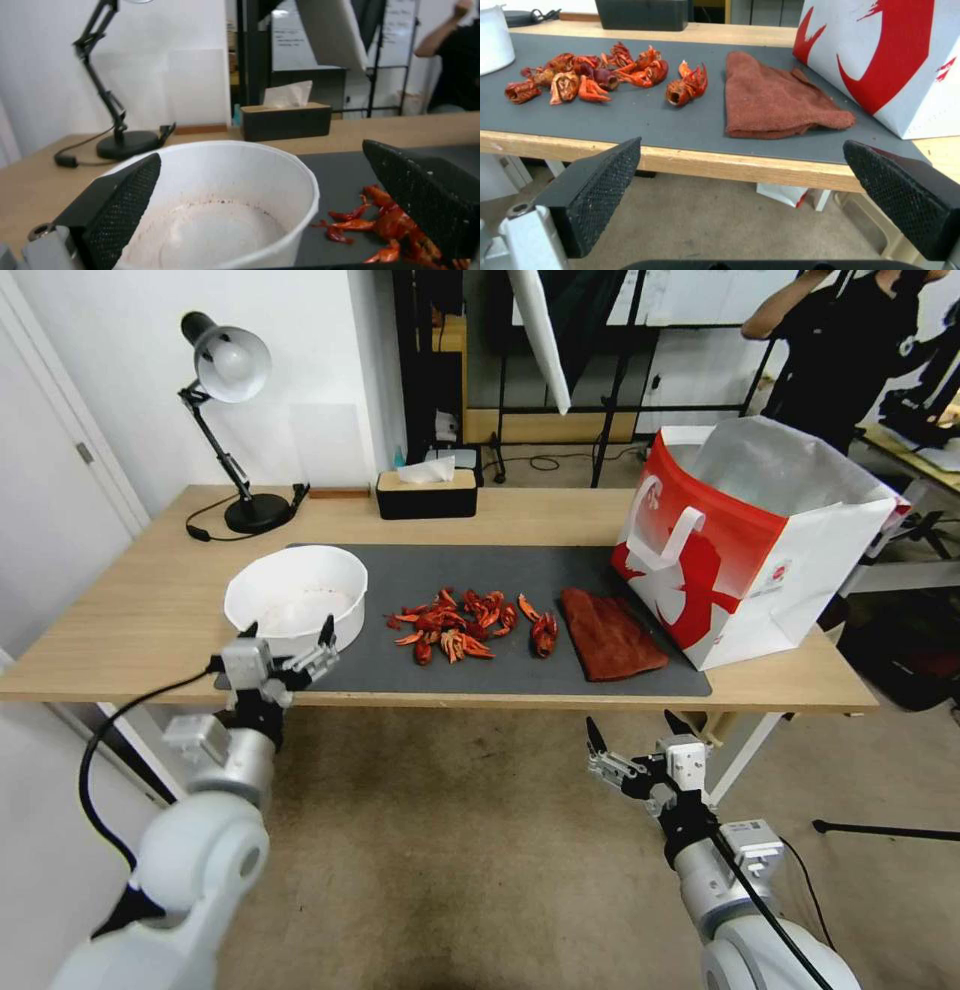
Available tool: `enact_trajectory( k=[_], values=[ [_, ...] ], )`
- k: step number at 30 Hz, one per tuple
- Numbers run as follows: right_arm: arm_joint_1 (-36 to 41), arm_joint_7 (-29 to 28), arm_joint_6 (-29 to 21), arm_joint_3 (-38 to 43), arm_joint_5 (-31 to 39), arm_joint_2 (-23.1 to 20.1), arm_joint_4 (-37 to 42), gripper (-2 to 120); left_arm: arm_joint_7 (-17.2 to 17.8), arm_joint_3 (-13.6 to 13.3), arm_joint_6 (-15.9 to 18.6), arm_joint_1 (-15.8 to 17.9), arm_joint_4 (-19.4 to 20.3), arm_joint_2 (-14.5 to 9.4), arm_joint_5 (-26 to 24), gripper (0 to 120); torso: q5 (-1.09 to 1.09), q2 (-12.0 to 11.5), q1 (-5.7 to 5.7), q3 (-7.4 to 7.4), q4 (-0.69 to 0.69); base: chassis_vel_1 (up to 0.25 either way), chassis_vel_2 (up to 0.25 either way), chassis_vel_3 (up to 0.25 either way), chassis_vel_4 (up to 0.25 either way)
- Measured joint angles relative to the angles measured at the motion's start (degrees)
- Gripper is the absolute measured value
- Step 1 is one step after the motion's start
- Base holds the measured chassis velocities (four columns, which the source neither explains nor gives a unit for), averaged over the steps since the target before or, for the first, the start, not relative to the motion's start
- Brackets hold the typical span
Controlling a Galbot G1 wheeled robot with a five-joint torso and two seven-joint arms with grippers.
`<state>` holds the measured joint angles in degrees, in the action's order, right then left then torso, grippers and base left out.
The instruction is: Sweep shrimp from table into container with towel, then put container into takeout bag.
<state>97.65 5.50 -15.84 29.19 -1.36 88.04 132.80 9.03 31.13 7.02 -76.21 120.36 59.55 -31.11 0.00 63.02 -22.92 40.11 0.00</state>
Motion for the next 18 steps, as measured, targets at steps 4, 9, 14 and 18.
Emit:
enact_trajectory(
  k=[4,9,14,18],
  values=[
    [0.3,0.0,0.1,0.1,-0.4,0.0,-0.4,100,-6.2,0.6,-1.7,1.9,-3.1,-7.2,-1.1,100,0.01,0.0,0.0,0.0,0.0,0.0,0.0,0.0,0.0],
    [0.7,0.1,0.5,0.3,-0.6,0.1,-0.7,100,-15.4,0.3,-3.6,4.9,-7.5,-13.7,-1.0,100,-0.01,0.0,0.0,0.0,0.01,0.0,0.0,0.0,0.0],
    [0.9,0.1,0.4,0.2,-1.1,0.4,-0.9,100,-27.0,-0.4,-5.2,9.5,-12.3,-19.1,0.7,100,-0.01,0.0,-0.01,0.0,-0.02,0.0,0.0,0.0,0.0],
    [1.0,-0.2,0.6,0.5,-1.0,0.3,-0.8,100,-36.7,-0.2,-7.7,11.8,-16.1,-23.2,2.5,100,0.0,0.0,-0.01,0.0,0.01,0.0,0.0,0.0,0.0]
  ],
)
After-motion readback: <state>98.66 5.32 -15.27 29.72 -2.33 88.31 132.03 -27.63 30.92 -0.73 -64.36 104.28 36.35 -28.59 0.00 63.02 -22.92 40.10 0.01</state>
